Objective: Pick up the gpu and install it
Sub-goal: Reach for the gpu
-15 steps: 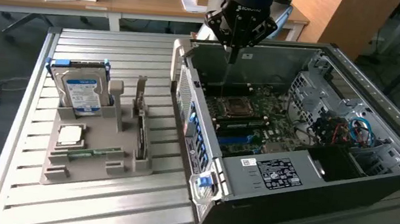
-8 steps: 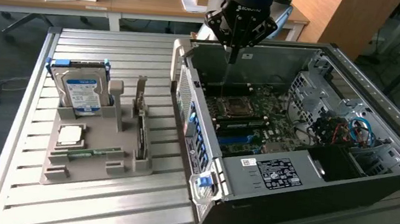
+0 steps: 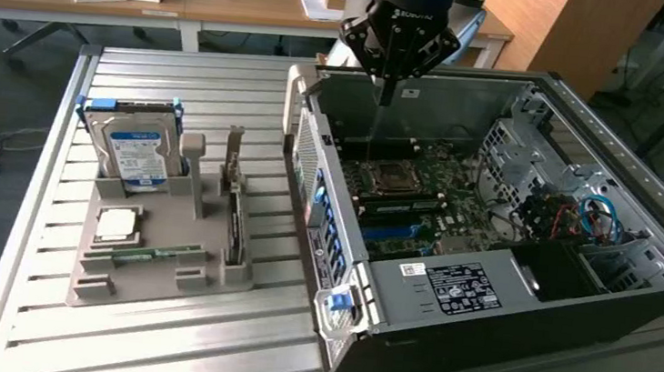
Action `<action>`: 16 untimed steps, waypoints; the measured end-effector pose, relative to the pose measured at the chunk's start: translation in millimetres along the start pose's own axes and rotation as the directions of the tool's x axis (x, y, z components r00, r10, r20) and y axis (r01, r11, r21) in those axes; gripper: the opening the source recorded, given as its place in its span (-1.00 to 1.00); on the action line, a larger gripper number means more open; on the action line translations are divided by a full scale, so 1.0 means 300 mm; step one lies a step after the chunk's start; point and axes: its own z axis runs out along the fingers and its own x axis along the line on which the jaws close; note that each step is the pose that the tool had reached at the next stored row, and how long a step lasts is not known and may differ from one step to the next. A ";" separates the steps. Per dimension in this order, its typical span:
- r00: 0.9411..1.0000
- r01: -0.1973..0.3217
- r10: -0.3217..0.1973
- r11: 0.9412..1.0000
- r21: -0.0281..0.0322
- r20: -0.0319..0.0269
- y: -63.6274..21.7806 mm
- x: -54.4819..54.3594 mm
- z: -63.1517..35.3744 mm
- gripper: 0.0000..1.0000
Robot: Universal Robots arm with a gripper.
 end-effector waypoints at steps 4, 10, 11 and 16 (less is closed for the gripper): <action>1.000 0.000 0.000 1.000 0.000 0.000 -0.001 0.008 0.000 -0.79; 1.000 0.000 0.000 1.000 0.000 0.000 -0.003 0.035 -0.001 -0.79; 1.000 0.000 0.000 1.000 0.000 0.000 -0.003 0.040 -0.001 -0.79; 1.000 0.000 0.000 1.000 0.000 0.000 -0.005 0.066 -0.002 -0.79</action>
